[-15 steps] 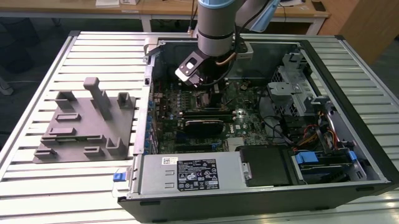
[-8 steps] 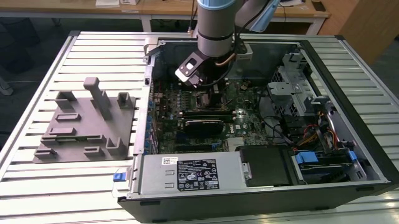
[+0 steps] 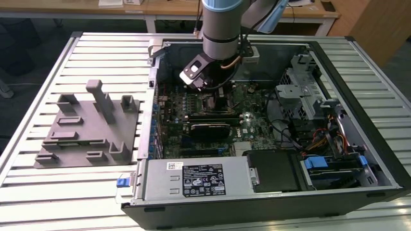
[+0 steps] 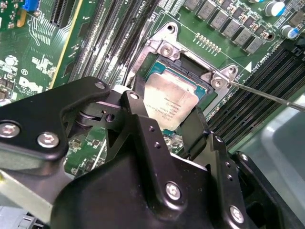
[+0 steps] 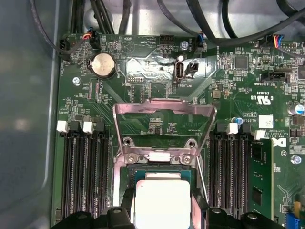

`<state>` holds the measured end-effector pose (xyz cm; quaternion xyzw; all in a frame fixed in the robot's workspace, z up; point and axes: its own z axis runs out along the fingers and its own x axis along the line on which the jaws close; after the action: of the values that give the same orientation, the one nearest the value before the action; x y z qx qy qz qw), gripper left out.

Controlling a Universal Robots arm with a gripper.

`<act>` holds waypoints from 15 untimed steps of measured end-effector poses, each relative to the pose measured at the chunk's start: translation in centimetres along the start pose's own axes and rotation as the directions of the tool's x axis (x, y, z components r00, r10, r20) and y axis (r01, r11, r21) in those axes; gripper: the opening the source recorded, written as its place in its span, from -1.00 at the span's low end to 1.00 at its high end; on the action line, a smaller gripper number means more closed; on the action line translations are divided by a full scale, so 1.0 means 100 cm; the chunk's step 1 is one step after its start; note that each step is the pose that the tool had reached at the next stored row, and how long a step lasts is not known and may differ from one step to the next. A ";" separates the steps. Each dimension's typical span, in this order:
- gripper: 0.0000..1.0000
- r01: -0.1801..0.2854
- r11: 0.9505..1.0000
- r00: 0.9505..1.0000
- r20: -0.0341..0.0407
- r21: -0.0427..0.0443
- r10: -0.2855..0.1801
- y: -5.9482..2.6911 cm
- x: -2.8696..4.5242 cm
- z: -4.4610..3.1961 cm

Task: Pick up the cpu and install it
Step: 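Place the cpu into insertion slot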

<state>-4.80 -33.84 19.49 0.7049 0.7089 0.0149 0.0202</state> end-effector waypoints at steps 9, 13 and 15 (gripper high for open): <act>0.08 -0.014 1.000 1.000 -0.003 0.000 0.014 -0.0007 0.0009 0.0021; 0.08 -0.015 1.000 1.000 -0.005 0.000 0.015 -0.0008 0.0011 0.0032; 0.08 -0.015 1.000 1.000 -0.006 0.000 0.015 -0.0009 0.0011 0.0033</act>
<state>-4.86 -33.74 19.15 0.7101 0.7037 0.0171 0.0179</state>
